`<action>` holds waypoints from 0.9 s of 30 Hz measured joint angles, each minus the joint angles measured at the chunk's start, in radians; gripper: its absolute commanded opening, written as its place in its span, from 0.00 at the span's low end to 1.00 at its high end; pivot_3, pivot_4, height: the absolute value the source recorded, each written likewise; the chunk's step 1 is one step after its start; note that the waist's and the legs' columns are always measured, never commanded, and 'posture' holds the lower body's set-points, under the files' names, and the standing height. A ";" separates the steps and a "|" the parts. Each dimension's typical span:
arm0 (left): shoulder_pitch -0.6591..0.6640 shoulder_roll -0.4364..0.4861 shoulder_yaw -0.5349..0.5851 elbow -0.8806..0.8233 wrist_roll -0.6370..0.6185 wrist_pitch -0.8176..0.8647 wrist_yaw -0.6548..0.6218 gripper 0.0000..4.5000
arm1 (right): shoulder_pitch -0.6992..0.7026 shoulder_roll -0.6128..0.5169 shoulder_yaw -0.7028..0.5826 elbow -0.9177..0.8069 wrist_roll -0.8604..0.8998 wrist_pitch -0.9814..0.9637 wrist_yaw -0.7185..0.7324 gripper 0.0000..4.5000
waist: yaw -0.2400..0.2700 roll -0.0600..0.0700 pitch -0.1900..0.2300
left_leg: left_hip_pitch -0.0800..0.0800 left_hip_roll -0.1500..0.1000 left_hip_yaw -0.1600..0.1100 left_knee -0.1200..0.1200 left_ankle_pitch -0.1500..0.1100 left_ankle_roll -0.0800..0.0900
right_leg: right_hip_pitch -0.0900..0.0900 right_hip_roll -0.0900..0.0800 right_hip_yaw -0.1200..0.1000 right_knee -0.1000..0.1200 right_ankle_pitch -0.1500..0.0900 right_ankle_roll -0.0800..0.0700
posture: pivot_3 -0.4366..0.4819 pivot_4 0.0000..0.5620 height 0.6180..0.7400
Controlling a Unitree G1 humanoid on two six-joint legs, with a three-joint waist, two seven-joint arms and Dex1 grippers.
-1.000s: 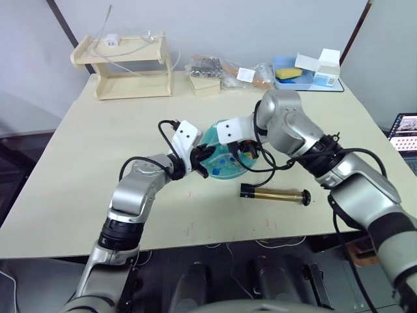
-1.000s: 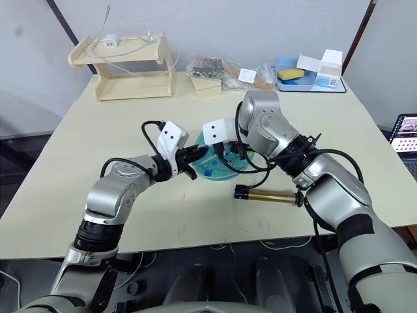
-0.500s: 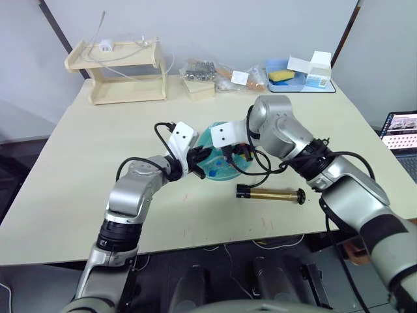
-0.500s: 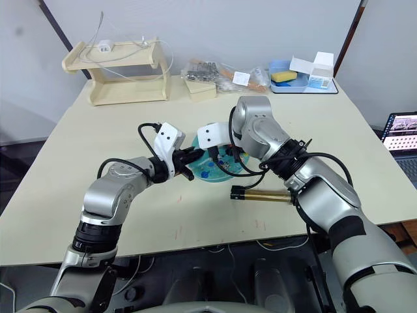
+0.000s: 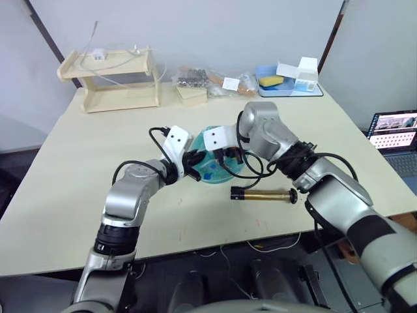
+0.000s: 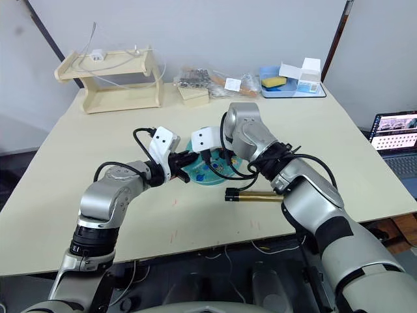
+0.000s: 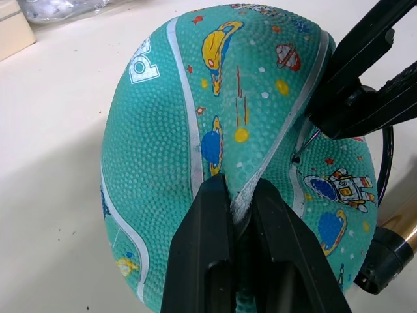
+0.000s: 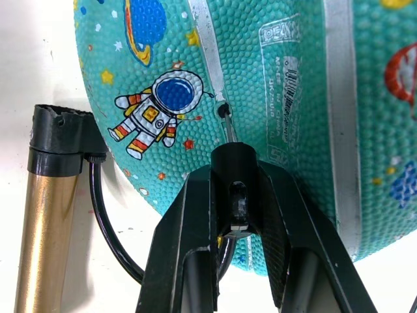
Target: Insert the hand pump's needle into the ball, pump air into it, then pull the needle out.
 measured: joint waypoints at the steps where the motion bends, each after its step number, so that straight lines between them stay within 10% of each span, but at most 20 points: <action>1: 0.000 0.000 0.000 0.000 0.002 0.001 0.000 0.00 | 0.000 0.003 -0.001 0.007 0.000 -0.005 -0.003 0.07 | 0.000 0.000 -0.001 | 0.001 0.000 0.000 0.000 0.000 0.000 | 0.000 0.000 0.000 0.000 0.000 0.000 | 0.48 0.27 1.00; 27: -0.003 -0.013 0.008 0.041 0.037 -0.046 -0.011 0.00 | 0.065 0.016 -0.125 0.012 -0.012 -0.058 -0.068 0.07 | 0.005 0.007 -0.001 | 0.008 -0.016 -0.041 -0.004 -0.005 -0.009 | 0.001 -0.004 -0.004 -0.007 0.000 0.000 | 0.48 0.27 1.00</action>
